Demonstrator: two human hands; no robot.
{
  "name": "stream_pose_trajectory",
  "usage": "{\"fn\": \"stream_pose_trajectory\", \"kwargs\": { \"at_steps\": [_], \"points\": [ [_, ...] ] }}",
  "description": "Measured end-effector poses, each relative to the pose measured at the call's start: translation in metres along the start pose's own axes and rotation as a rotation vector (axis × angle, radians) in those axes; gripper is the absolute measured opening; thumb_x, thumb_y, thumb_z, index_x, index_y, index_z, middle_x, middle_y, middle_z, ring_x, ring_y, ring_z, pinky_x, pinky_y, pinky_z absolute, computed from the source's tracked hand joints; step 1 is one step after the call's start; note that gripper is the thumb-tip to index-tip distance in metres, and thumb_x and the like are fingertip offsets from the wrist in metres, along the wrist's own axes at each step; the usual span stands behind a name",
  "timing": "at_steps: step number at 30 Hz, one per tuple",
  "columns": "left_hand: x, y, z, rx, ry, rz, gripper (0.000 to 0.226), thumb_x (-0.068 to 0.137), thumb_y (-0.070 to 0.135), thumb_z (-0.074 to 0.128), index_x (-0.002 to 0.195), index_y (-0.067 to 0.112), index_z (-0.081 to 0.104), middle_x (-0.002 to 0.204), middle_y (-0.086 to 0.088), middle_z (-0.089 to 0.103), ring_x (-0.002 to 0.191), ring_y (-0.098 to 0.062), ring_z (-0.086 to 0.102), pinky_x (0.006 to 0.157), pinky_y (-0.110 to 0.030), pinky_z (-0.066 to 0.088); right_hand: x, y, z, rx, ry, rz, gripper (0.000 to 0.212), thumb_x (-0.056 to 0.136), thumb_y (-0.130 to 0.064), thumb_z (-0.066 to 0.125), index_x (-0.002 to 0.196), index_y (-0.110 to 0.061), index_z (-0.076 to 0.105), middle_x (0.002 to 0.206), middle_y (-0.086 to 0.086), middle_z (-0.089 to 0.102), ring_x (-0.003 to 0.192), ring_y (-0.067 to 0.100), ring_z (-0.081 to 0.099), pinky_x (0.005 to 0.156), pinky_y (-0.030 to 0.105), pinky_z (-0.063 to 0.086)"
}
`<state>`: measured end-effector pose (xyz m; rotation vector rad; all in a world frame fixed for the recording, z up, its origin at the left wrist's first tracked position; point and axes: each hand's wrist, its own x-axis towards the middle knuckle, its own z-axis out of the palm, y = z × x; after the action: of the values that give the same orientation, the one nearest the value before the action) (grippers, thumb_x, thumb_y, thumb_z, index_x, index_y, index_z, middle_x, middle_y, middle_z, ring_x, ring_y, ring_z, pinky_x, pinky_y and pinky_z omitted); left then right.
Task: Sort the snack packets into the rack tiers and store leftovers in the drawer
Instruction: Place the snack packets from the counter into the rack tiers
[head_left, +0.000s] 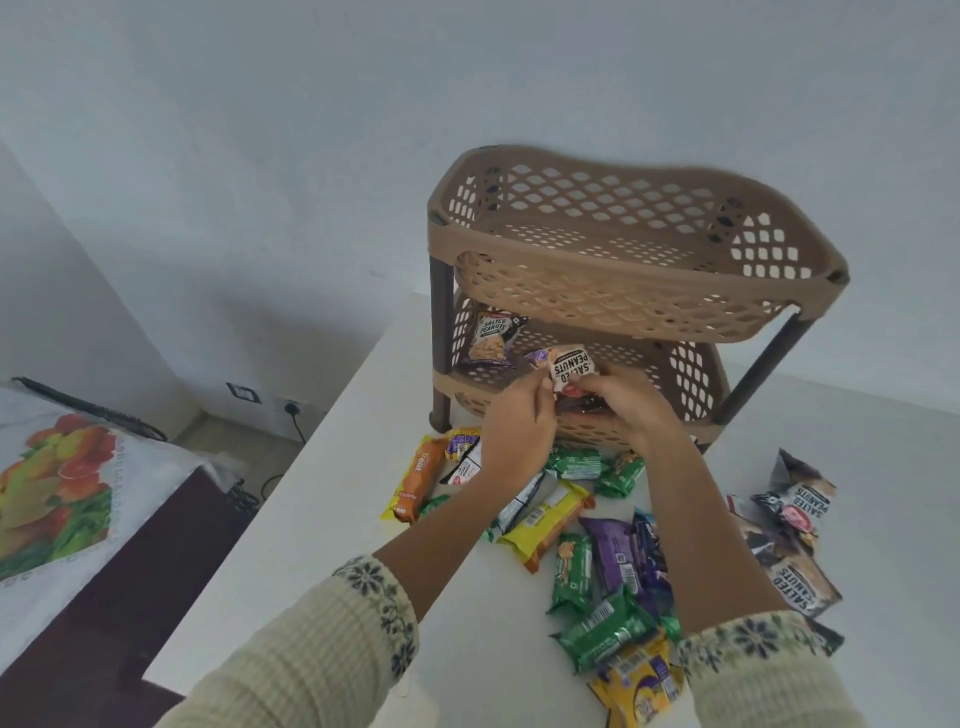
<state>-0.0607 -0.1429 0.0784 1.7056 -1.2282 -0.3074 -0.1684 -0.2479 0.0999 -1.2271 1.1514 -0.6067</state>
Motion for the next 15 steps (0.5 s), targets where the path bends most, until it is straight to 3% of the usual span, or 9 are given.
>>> {"fn": "stream_pose_trajectory", "kwargs": {
  "at_steps": [2,4,7,11,15],
  "points": [
    [-0.004,-0.017,0.001,0.339,-0.108,0.131,0.039,0.1,0.023,0.04,0.134,0.01,0.053,0.134,-0.011,0.058,0.126,-0.027,0.051,0.104,-0.042,0.04,0.011,-0.002,-0.001,0.026,0.05,0.011,0.038,0.086,-0.009,0.07,0.122,-0.007,0.063,0.115,0.011,0.07,0.102,0.023,0.067,0.078,0.041,0.061],
    [-0.011,-0.034,0.003,0.585,-0.216,0.159,0.051,0.1,0.031,0.037,0.147,0.01,0.036,0.155,-0.011,0.035,0.145,-0.026,0.026,0.119,-0.047,0.019,0.022,-0.006,0.0,0.057,0.069,0.03,0.047,0.087,-0.007,0.069,0.131,-0.004,0.055,0.123,0.011,0.064,0.107,0.024,0.064,0.072,0.038,0.061],
    [-0.016,-0.052,0.003,0.749,-0.266,0.232,0.058,0.101,0.038,0.03,0.152,0.012,0.022,0.161,-0.009,0.021,0.149,-0.025,0.013,0.121,-0.05,0.008,0.043,-0.011,0.007,0.074,0.086,0.081,0.054,0.086,-0.003,0.07,0.134,-0.002,0.046,0.12,0.007,0.059,0.102,0.023,0.063,0.07,0.039,0.062],
    [-0.019,-0.063,0.004,0.798,-0.259,0.275,0.062,0.101,0.04,0.026,0.155,0.014,0.01,0.163,-0.008,0.011,0.151,-0.025,0.005,0.118,-0.05,0.0,0.074,-0.012,0.022,-0.035,0.1,0.149,0.044,0.086,-0.001,0.069,0.127,0.001,0.054,0.121,0.014,0.062,0.087,0.022,0.067,0.057,0.033,0.059],
    [-0.024,-0.074,0.005,0.854,-0.28,0.301,0.069,0.1,0.04,0.03,0.155,0.014,-0.001,0.164,-0.006,-0.003,0.15,-0.025,-0.008,0.12,-0.054,0.001,0.097,-0.007,0.034,-0.098,0.082,0.27,0.034,0.092,-0.001,0.06,0.125,0.005,0.055,0.108,0.016,0.062,0.081,0.023,0.063,0.065,0.034,0.058]
  ]
}}
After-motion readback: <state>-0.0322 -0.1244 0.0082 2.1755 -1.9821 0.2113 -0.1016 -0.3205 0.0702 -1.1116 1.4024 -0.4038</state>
